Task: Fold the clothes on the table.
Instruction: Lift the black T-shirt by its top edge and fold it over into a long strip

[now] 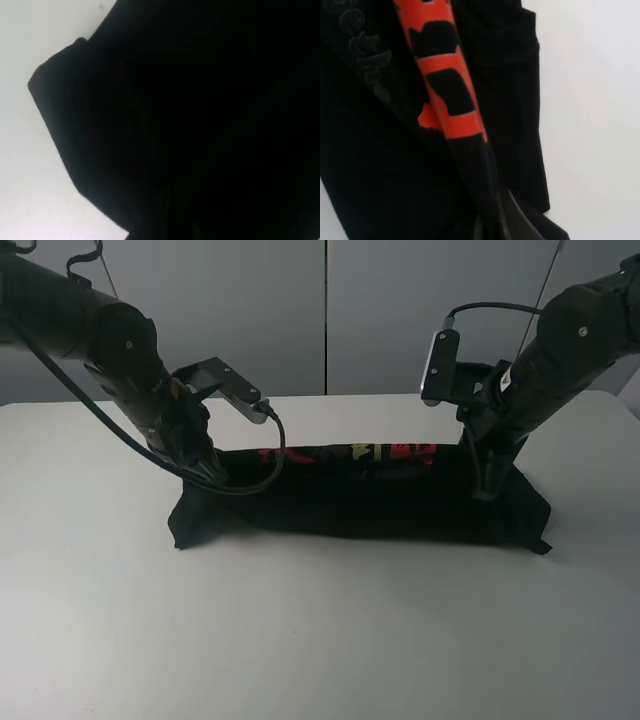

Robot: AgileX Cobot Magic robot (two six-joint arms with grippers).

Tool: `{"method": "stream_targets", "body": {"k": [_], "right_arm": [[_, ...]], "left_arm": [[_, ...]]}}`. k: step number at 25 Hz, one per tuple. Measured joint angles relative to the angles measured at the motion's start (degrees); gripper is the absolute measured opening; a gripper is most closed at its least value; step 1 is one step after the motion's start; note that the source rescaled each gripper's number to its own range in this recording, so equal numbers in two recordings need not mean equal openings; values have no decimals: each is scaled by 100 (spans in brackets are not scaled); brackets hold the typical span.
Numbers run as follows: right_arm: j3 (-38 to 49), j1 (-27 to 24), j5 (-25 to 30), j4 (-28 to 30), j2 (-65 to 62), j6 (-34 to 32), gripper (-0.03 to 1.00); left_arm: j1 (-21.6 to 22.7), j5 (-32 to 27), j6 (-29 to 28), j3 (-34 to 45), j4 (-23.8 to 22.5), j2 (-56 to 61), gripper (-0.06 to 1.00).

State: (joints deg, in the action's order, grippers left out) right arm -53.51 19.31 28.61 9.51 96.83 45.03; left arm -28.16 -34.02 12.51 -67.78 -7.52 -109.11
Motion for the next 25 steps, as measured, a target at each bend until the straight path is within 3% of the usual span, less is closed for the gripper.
{"method": "stream_targets", "body": {"k": [11,21,23,25], "right_arm": [[0,0,-548,200,434,-378,0],[0,-14,-627,663,457,-1173,1],[3,-14,-703,714,458,-1438,7],[3,-14,-837,742,468,-1828,26]], "left_arm": [[0,591,-181,12,-134,-178,0],[9,898,-320,12,-369,-187,0],[9,991,-517,12,-383,-187,4],[9,1051,-683,12,-397,-187,17]]}}
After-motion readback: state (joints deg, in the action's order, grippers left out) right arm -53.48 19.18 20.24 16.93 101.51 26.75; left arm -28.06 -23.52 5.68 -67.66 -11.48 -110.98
